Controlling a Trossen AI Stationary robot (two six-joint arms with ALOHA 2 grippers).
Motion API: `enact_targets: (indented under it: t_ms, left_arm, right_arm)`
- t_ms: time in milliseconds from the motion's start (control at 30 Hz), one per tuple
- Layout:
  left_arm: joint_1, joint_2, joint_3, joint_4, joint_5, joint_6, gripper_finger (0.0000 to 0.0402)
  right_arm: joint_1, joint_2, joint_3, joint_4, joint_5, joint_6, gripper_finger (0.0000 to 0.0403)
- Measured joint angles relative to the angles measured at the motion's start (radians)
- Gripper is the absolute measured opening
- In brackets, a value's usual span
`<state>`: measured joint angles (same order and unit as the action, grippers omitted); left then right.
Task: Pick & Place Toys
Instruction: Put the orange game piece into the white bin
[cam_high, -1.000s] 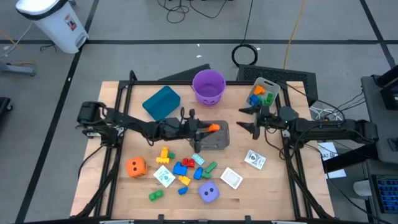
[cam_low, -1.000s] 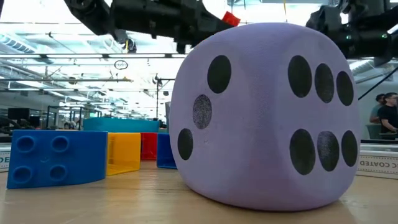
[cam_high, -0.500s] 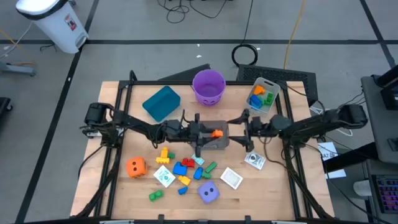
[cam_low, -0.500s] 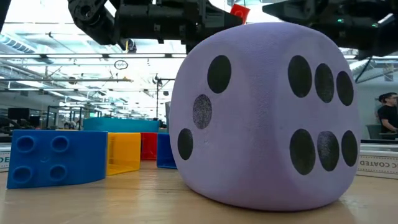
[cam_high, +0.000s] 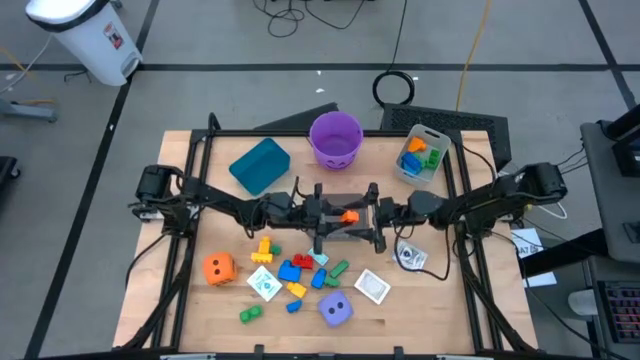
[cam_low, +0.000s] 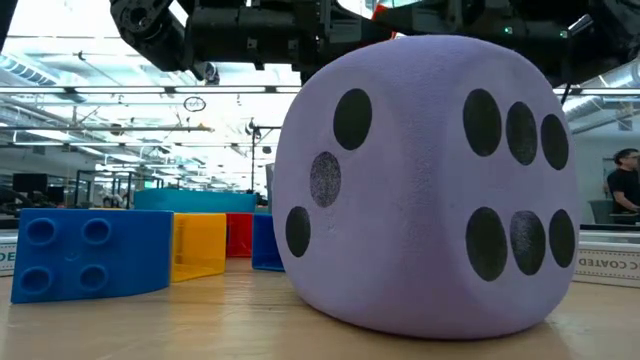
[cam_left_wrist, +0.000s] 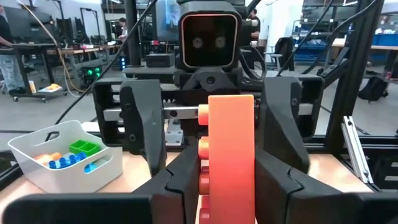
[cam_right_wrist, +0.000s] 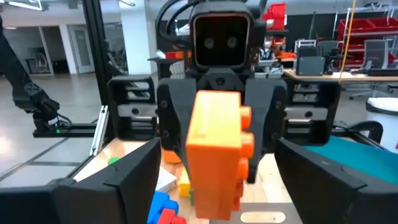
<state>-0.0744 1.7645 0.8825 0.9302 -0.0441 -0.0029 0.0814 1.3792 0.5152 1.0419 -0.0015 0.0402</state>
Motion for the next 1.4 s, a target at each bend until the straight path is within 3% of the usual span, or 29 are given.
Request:
enact_targets:
  t_ms: [833, 1000, 1167, 1400]
  left_arm:
    - [0.0, 0.0, -0.001, -0.017, -0.005, -0.018, 0.0125]
    - [-0.006, -0.004, -0.002, -0.018, -0.009, -0.077, 0.0128]
    - [-0.021, -0.076, -0.002, -0.117, -0.027, -0.021, 0.0168]
    - [-0.02, -0.191, 0.0, -0.363, -0.065, 0.012, 0.0227]
  right_arm:
    - [-0.001, -0.014, 0.001, 0.011, 0.006, 0.027, 0.0074]
    - [-0.002, -0.015, 0.001, 0.006, 0.004, 0.035, 0.0064]
    - [-0.001, -0.042, 0.002, -0.016, -0.006, 0.078, 0.0075]
    - [-0.009, -0.217, 0.0, -0.263, 0.026, 0.047, 0.0063]
